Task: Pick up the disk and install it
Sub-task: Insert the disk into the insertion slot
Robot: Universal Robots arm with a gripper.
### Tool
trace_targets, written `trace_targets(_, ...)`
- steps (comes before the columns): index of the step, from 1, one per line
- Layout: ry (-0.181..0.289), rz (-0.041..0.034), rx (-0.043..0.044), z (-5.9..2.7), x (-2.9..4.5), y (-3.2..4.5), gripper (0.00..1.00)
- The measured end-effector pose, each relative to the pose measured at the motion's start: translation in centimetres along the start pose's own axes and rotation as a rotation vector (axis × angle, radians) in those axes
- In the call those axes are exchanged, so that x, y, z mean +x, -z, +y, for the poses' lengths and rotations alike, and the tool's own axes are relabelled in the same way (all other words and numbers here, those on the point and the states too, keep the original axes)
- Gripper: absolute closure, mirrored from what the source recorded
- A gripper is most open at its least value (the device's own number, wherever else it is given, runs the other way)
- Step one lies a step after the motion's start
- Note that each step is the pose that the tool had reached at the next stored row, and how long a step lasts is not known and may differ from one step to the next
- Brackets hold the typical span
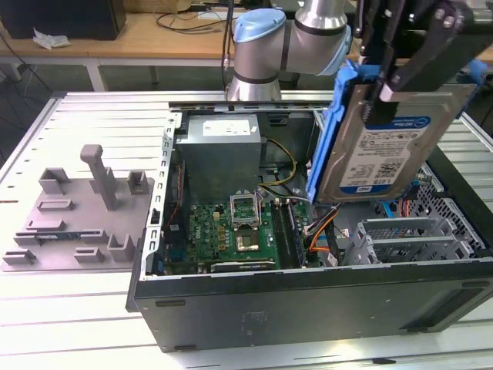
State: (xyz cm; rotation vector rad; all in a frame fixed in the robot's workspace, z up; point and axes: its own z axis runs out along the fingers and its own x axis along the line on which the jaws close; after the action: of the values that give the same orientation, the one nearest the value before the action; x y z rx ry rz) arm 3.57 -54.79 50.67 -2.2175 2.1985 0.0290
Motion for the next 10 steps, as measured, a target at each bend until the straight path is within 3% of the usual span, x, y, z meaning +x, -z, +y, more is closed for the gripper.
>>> trace_targets(5, 0.003, 0.0000, -0.0001, -1.46, 0.72, 0.02, 0.63)
trace_targets(10, 0.006, 0.0000, -0.0001, -3.95, 1.57, 0.04, 0.63)
